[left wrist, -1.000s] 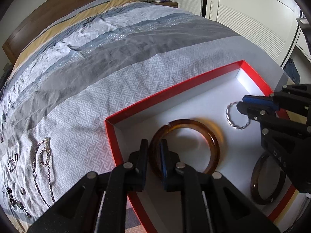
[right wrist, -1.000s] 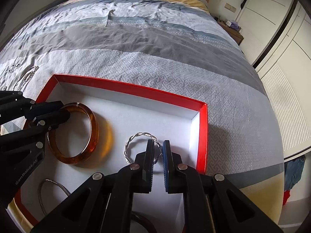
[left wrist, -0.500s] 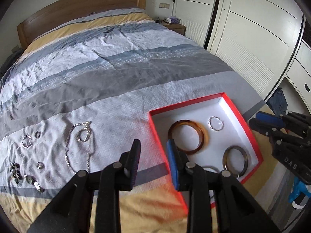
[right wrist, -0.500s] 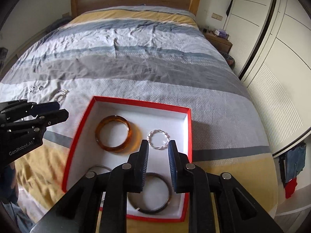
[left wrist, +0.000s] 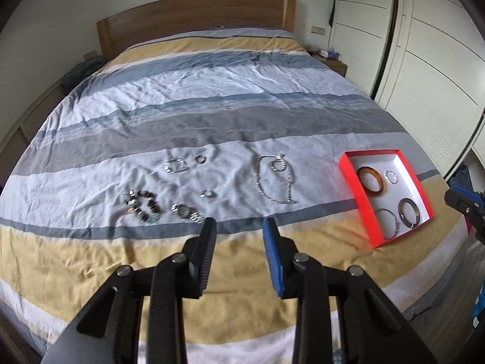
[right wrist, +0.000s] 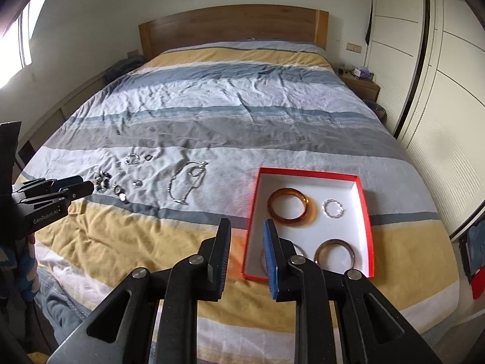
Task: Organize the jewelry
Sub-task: 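Move both tools back toward the remaining jewelry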
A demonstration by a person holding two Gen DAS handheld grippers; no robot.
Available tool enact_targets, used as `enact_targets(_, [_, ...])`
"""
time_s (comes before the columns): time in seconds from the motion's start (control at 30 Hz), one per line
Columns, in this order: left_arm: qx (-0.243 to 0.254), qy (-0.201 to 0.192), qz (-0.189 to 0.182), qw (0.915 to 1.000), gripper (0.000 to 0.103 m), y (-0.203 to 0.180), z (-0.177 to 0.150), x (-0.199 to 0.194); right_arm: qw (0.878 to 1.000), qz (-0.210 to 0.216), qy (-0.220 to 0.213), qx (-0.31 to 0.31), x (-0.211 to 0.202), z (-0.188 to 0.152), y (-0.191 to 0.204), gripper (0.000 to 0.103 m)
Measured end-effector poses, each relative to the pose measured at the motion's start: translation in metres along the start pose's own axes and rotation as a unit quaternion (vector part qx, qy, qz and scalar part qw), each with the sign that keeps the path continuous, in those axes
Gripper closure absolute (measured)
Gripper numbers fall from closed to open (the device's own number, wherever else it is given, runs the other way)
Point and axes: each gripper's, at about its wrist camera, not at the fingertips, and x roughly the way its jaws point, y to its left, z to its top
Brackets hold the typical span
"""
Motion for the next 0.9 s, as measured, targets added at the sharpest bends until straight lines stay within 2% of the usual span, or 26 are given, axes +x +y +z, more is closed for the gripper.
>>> enact_targets(0.2, [-0.047, -0.011, 0.025, 0.9985, 0.072, 0.071, -0.032, -0.032, 0.999, 0.023, -0.022, -0.005, -0.028, -0.009, 0.051, 0.069])
enact_targets(0.37, [-0.075, -0.014, 0.034, 0.9965, 0.072, 0.107, -0.055, -0.035, 0.999, 0.039, -0.025, -0.002, -0.022, -0.015, 0.077, 0.066])
enact_targets(0.53, [-0.094, -0.008, 0.034, 0.9950, 0.072, 0.118, -0.062, -0.007, 0.999, 0.047, -0.018, 0.000, 0.014, -0.013, 0.090, 0.065])
enact_targets(0.77, [-0.130, 0.003, 0.005, 0.9914, 0.071, 0.111, -0.053, 0.045, 0.998, 0.059, 0.005, 0.005, 0.081, 0.001, 0.093, 0.064])
enact_targets(0.83, [-0.143, 0.008, -0.002, 0.9897, 0.064, 0.108, -0.049, 0.061, 0.998, 0.064, 0.013, 0.008, 0.102, 0.003, 0.091, 0.061])
enact_targets(0.9, [-0.155, 0.014, -0.009, 0.9878, 0.063, 0.105, -0.043, 0.079, 0.997, 0.069, 0.020, 0.010, 0.120, 0.005, 0.089, 0.060])
